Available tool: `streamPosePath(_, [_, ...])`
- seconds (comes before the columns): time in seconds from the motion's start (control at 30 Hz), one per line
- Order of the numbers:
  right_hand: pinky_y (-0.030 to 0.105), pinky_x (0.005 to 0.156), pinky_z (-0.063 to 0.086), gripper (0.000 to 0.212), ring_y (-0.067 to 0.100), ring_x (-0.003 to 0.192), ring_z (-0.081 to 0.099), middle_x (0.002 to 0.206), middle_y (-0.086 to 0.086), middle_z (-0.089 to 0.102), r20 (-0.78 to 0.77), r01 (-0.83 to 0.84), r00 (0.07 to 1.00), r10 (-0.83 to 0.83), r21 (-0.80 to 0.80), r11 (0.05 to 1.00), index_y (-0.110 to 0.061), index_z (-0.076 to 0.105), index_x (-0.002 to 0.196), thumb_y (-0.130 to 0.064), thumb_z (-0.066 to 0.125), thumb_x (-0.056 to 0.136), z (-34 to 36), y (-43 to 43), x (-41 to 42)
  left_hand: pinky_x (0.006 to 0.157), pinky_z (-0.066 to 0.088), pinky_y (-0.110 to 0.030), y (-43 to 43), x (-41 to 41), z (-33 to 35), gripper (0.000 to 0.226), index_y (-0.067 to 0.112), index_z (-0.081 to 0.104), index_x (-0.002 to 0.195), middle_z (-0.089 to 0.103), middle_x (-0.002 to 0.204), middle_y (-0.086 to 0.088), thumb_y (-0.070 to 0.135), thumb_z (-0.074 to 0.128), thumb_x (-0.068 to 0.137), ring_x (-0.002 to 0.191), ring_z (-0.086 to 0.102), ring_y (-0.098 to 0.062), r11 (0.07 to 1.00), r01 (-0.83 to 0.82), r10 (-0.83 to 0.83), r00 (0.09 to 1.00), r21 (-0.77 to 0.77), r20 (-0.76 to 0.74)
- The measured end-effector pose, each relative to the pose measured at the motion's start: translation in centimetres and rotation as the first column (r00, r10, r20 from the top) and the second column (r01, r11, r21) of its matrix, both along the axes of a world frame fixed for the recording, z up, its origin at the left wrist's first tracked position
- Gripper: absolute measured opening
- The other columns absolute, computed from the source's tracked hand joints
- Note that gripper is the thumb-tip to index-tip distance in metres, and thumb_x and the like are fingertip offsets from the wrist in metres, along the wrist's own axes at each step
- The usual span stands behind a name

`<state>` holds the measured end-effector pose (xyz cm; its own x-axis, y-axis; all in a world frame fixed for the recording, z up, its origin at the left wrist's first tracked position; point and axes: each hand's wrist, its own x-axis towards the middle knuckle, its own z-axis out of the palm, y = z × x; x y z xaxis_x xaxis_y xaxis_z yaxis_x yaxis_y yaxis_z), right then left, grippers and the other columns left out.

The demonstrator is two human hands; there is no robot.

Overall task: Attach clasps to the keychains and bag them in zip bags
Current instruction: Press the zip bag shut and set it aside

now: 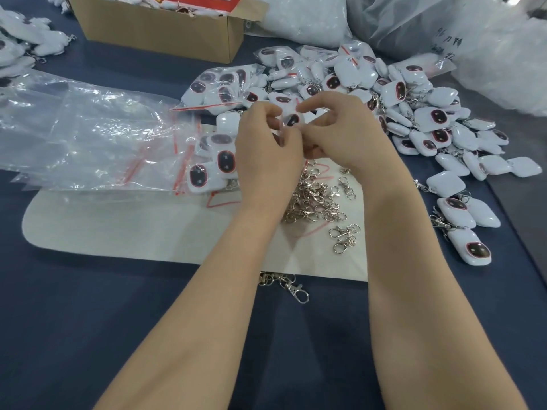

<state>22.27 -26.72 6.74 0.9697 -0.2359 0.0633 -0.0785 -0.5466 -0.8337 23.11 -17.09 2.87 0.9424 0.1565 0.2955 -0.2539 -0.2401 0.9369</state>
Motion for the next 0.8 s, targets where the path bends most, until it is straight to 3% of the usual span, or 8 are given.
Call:
streamPosePath(0.2, [0.031,0.065,0.061,0.007,0.014,0.058,0.067,0.075,0.013,0.07,-0.021,-0.08,0.996,0.085,0.181,0.98,-0.008,0.061,0.089,-0.001,0.058,0.088,-0.3,0.5,0.1,0.064,0.042,-0.018,0.0,-0.1,0.3,0.017,0.019,0.053,0.095,0.059,0.093,0.001,0.007,0.055,0.083,0.068,0.054,-0.007,0.999,0.008,-0.005,0.997,-0.044,0.076])
streamPosePath(0.3, [0.038,0.075,0.058,0.016,0.014,0.062,0.065,0.076,0.004,0.07,0.086,0.156,0.982,-0.168,0.127,0.98,-0.012,0.062,0.091,-0.002,0.051,0.088,-1.2,-0.9,0.8,0.062,0.04,-0.013,0.0,0.0,0.1,0.016,0.019,0.054,0.097,0.059,0.092,0.004,0.01,0.057,0.084,0.066,0.053,-0.002,0.998,0.026,-0.024,0.999,-0.051,0.038])
streamPosePath(0.37, [0.029,0.088,0.05,0.026,0.017,0.088,0.065,0.097,0.003,0.07,0.153,0.284,0.949,-0.277,-0.021,0.959,-0.016,0.064,0.104,-0.003,0.047,0.09,-2.3,-1.8,1.2,0.065,0.043,-0.015,-0.2,0.1,-0.3,0.018,0.018,0.055,0.101,0.059,0.094,0.004,0.012,0.057,0.085,0.069,0.053,-0.001,0.999,0.052,-0.052,0.999,-0.005,0.012])
streamPosePath(0.43, [0.016,0.089,0.037,0.037,0.017,0.11,0.059,0.119,0.001,0.065,0.107,0.246,0.968,-0.229,-0.203,0.948,-0.018,0.061,0.12,-0.002,0.046,0.091,-3.7,-1.9,1.2,0.074,0.048,-0.023,-0.3,0.1,-0.7,0.022,0.016,0.056,0.108,0.06,0.097,0.003,0.014,0.056,0.086,0.076,0.056,-0.006,0.992,0.101,-0.101,0.995,0.081,-0.004])
streamPosePath(0.53, [0.024,0.081,0.033,0.022,0.025,0.103,0.054,0.109,0.009,0.061,0.006,-0.006,1.0,0.01,-0.446,0.895,-0.015,0.057,0.109,-0.007,0.048,0.091,-5.6,-1.5,1.7,0.081,0.05,-0.036,-0.6,0.1,-1.2,0.023,0.013,0.055,0.11,0.059,0.101,0.001,0.016,0.055,0.087,0.086,0.058,-0.017,0.963,0.155,-0.158,0.987,0.222,-0.001])
streamPosePath(0.6, [0.029,0.084,0.032,0.021,0.031,0.107,0.052,0.116,0.013,0.058,-0.046,-0.061,0.998,0.042,-0.568,0.821,-0.008,0.057,0.11,-0.014,0.049,0.092,-6.2,-1.6,2.2,0.081,0.049,-0.039,-0.7,0.1,-1.3,0.021,0.012,0.056,0.107,0.058,0.1,-0.001,0.016,0.056,0.087,0.086,0.057,-0.02,0.949,0.159,-0.168,0.986,0.272,0.01])
streamPosePath(0.7, [0.029,0.083,0.03,0.035,0.036,0.116,0.046,0.128,0.018,0.049,-0.029,0.051,0.997,-0.077,-0.518,0.854,-0.007,0.055,0.124,-0.019,0.054,0.091,-6.5,-2.0,2.2,0.08,0.049,-0.04,-0.7,0.2,-1.5,0.02,0.011,0.056,0.106,0.059,0.1,-0.002,0.015,0.056,0.086,0.085,0.056,-0.021,0.944,0.155,-0.169,0.985,0.292,0.023])
streamPosePath(0.8, [0.033,0.101,0.035,0.049,0.033,0.123,0.042,0.134,0.017,0.043,-0.025,0.19,0.976,-0.215,-0.376,0.907,-0.008,0.048,0.134,-0.022,0.063,0.089,-6.4,-2.0,2.0,0.078,0.05,-0.04,-0.7,0.2,-1.6,0.02,0.011,0.055,0.106,0.058,0.1,-0.001,0.016,0.055,0.087,0.084,0.056,-0.02,0.941,0.148,-0.164,0.986,0.304,0.028])
